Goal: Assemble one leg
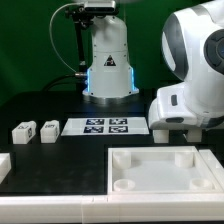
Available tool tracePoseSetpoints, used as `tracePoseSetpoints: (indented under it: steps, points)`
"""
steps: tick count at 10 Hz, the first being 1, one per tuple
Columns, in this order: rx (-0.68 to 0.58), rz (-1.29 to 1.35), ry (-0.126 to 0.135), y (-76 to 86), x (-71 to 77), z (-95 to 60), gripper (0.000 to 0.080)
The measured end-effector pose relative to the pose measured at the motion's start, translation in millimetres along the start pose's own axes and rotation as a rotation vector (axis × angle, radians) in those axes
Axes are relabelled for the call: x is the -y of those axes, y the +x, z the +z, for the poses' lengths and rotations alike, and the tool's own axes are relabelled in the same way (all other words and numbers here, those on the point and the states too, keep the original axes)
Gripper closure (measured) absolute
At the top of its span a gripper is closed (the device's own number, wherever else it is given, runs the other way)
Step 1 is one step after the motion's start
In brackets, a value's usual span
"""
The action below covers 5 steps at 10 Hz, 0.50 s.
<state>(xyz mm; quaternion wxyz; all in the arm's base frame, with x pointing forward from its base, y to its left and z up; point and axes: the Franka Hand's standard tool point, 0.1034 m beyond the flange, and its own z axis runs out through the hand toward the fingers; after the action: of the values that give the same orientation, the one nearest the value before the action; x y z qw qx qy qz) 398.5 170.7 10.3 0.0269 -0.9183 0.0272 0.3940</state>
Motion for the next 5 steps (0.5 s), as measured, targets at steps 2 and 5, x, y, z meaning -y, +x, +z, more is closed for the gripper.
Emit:
tracePoseSetpoints:
  steps: [2,5]
  points:
    - [0.0,0.0,0.0,0.0,0.0,0.0,0.0508]
    - [0.018,-0.068,0.003,-13.6,-13.6,-63.8,0.0508]
